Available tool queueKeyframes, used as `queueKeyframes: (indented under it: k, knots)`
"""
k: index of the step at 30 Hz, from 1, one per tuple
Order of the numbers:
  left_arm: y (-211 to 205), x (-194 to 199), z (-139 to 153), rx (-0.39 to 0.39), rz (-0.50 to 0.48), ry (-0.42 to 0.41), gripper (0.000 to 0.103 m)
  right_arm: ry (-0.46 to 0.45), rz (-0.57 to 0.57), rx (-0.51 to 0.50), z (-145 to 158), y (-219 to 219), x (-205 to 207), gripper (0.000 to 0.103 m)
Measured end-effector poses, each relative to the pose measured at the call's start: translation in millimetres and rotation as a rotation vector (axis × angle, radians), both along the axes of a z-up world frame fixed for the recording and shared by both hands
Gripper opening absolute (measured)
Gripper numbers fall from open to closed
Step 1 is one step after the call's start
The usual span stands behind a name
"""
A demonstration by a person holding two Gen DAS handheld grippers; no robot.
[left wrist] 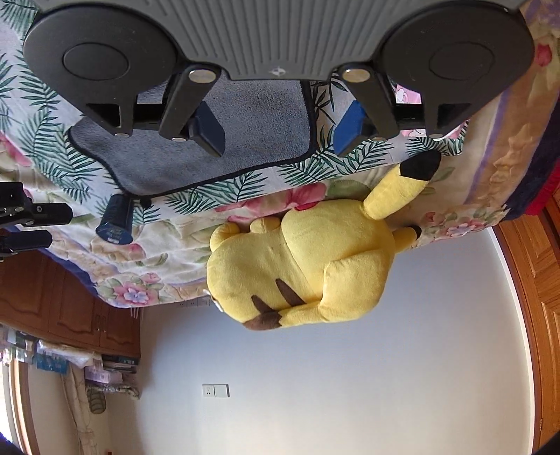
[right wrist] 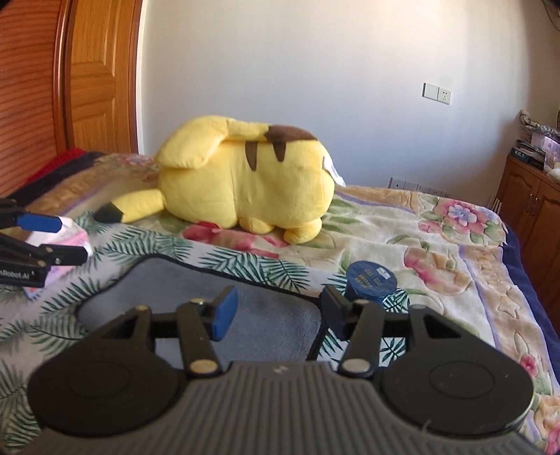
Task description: Fold towel
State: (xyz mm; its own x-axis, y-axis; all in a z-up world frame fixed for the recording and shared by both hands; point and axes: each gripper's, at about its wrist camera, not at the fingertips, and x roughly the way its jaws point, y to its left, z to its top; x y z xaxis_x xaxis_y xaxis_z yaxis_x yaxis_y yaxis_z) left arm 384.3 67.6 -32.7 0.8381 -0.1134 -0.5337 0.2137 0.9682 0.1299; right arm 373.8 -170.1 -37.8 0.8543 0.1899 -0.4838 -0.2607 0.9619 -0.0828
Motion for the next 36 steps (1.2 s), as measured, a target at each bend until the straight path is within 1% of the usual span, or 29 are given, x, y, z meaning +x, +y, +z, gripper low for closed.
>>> queueKeyframes:
  k: [1, 5, 6, 7, 8, 9, 11, 13, 15, 18, 20, 21, 22, 28, 36]
  knots:
    - [-0.5, -4.6, 4.2, -0.002, 0.0, -0.005, 0.054, -0.005, -0.001, 0.004, 4.3, -0.5, -4.4, 0.061]
    - [-3.8, -22.7, 19.9, -0.005, -0.002, -0.025, 0.064, -0.018, -0.003, 0.018, 18.5, -2.1, -20.4, 0.066]
    - [-4.8, -26.5, 24.0, -0.005, -0.003, -0.03, 0.066, -0.022, -0.003, 0.019, 21.8, -2.6, -23.9, 0.07]
    - [-6.4, -30.1, 28.0, -0.004, -0.004, -0.034, 0.069, -0.026, -0.004, 0.02, 25.2, -3.0, -27.6, 0.076]
    - [-8.2, -34.2, 32.9, 0.0, -0.009, -0.04, 0.069, -0.033, -0.002, 0.02, 28.0, -3.4, -31.9, 0.078]
    - [-9.8, -37.6, 37.7, 0.005, -0.013, -0.046, 0.069, -0.041, 0.002, 0.018, 31.1, -3.8, -36.1, 0.079]
    - [-13.1, -47.2, 47.9, 0.009, -0.011, -0.062, 0.075, -0.049, 0.002, 0.016, 37.2, -4.3, -42.2, 0.079]
    - [-14.7, -56.7, 57.6, 0.004, -0.009, -0.079, 0.079, -0.054, 0.002, 0.025, 43.0, -5.4, -47.5, 0.081]
    - [-16.6, -65.4, 66.2, -0.001, -0.01, -0.093, 0.08, -0.064, -0.002, 0.032, 49.1, -6.0, -54.0, 0.089]
    - [-19.6, -78.3, 78.3, -0.001, -0.009, -0.12, 0.084, -0.088, -0.004, 0.033, 57.0, -6.8, -63.5, 0.09]
    - [-22.4, -86.4, 85.4, -0.009, -0.011, -0.131, 0.086, -0.094, -0.006, 0.039, 61.1, -7.7, -69.0, 0.093]
    - [-23.3, -90.2, 88.6, -0.014, -0.012, -0.135, 0.087, -0.097, -0.007, 0.043, 62.7, -8.8, -72.2, 0.1]
    - [-24.0, -93.7, 91.7, -0.018, -0.015, -0.137, 0.087, -0.103, -0.01, 0.047, 64.6, -9.6, -75.4, 0.103]
    - [-31.7, -117.3, 103.4, -0.01, -0.031, -0.153, 0.087, -0.111, -0.02, 0.062, 71.9, -15.4, -93.5, 0.103]
    - [-32.1, -151.7, 116.5, -0.042, -0.029, -0.164, 0.087, -0.118, -0.031, 0.077, 82.2, -22.2, -123.5, 0.103]
